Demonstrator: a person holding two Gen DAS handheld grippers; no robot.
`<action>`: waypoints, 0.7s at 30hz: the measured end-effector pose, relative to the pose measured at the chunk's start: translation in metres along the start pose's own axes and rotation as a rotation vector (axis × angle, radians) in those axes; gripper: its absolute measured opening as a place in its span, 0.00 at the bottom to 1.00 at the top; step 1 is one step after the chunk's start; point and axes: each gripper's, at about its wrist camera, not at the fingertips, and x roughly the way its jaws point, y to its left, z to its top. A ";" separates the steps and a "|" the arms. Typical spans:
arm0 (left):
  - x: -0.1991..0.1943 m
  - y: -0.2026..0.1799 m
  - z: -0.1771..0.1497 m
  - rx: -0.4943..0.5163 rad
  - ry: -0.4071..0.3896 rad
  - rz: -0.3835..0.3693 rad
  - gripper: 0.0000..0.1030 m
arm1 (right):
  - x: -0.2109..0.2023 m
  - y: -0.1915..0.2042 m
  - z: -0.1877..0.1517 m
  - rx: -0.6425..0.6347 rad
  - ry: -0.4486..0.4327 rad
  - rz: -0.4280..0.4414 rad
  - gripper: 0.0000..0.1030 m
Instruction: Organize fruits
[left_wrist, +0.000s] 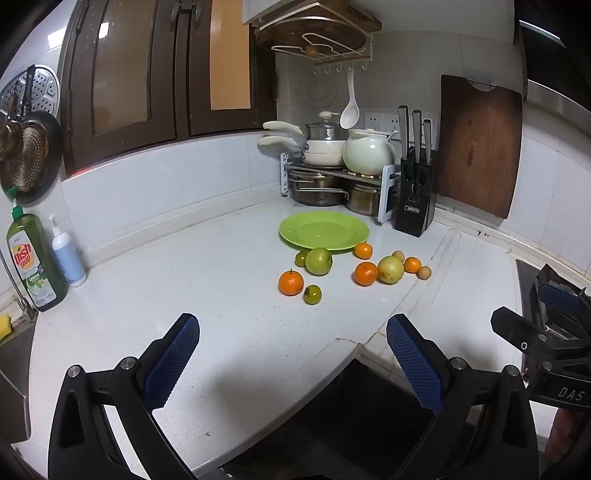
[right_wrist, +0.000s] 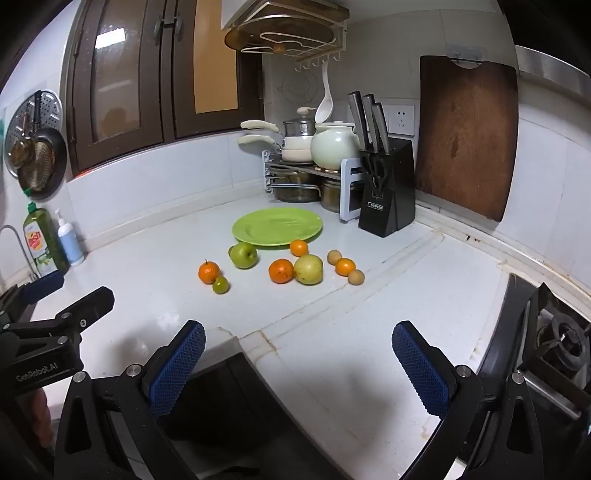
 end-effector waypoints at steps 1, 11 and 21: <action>0.000 0.000 -0.002 -0.002 -0.001 0.002 1.00 | 0.000 0.000 0.000 -0.001 0.002 0.000 0.99; 0.000 -0.001 -0.002 -0.002 -0.002 0.001 1.00 | 0.001 -0.002 0.003 -0.001 0.002 0.002 0.99; 0.000 0.000 -0.002 -0.003 -0.002 -0.001 1.00 | 0.004 0.001 -0.001 -0.002 0.001 0.001 0.99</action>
